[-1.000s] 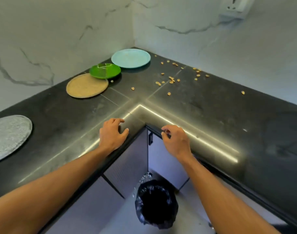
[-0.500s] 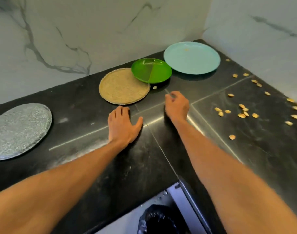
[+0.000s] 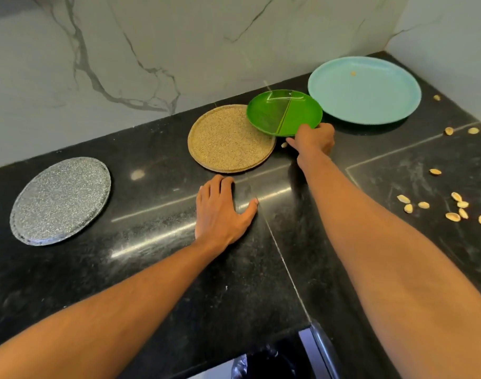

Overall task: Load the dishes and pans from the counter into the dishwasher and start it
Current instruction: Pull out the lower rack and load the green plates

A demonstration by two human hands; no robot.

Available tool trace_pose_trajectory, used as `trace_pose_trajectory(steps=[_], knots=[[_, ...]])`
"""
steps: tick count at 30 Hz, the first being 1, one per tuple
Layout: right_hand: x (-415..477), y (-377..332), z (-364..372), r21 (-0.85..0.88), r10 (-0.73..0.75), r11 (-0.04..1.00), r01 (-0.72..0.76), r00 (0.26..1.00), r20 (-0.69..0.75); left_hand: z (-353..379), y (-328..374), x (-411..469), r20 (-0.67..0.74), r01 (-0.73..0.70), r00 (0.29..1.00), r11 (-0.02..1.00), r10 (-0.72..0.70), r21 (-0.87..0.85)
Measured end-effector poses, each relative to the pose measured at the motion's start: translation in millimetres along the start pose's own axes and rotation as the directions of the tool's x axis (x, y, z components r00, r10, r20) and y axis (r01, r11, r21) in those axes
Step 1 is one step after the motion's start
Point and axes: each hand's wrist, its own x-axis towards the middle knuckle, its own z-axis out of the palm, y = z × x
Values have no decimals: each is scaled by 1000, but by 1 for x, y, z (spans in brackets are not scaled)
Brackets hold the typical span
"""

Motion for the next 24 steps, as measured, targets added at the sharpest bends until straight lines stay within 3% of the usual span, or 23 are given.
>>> trace_pose_trajectory(steps=[8,13,19,24], knots=[[-87,24,-91,204,-66,976,80,995,-75,-2,3,-2,41,5,999,1000,-4,-29],[-167,56,-170,162,-107,977,139,975,-194,-13,-3,-2,67,9,998,985,2,-173],[-276,126,-255,128,-110,978,165,928,-356,-40,-15,-72,58,-173,973,875,223,-452],[-380,180,-313,165,-94,969,182,895,-436,-63,-2,-176,26,-347,898,741,440,-575]])
